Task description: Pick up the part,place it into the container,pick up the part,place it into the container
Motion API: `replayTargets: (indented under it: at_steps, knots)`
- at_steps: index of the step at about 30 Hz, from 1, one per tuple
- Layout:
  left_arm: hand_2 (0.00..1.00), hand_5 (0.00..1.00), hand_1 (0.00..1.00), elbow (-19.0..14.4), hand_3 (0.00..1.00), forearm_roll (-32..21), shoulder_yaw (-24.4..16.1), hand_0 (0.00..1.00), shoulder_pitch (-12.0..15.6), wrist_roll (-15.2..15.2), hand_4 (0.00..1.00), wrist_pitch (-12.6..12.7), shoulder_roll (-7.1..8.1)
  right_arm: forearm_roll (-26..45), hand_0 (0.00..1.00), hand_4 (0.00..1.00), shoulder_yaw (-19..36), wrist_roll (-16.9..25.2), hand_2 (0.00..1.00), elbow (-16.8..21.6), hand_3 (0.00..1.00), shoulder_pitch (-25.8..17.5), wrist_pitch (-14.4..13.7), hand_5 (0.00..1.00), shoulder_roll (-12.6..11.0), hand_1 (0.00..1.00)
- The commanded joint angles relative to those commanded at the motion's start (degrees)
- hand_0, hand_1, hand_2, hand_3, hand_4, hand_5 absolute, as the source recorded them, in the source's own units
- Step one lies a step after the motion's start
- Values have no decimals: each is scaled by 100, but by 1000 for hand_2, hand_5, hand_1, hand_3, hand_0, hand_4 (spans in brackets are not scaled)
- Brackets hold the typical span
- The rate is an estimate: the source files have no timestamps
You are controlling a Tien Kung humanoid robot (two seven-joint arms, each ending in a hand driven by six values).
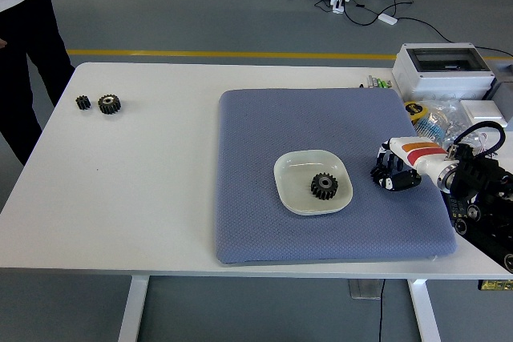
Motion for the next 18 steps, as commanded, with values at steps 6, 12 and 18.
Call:
replayTargets:
  at_steps: [6,12,18]
  knots:
    - [708,663,647,0,593,21,-3,677,-6,1,685,-2,0,52,116,689,114,26,380,124,457,-25,-38,150,-70,286]
    - [708,665,646,0,591,33,-11,677,-5,0,685,-7,0,-161,104,678,342,-28,370,624,452,-39,-101,168,-168,271]
    - [707,665,644,0,591,12,17,677,8,0,684,-13,0,-394,92,666,431,-103,370,1237,454,-5,-282,184,-172,267]
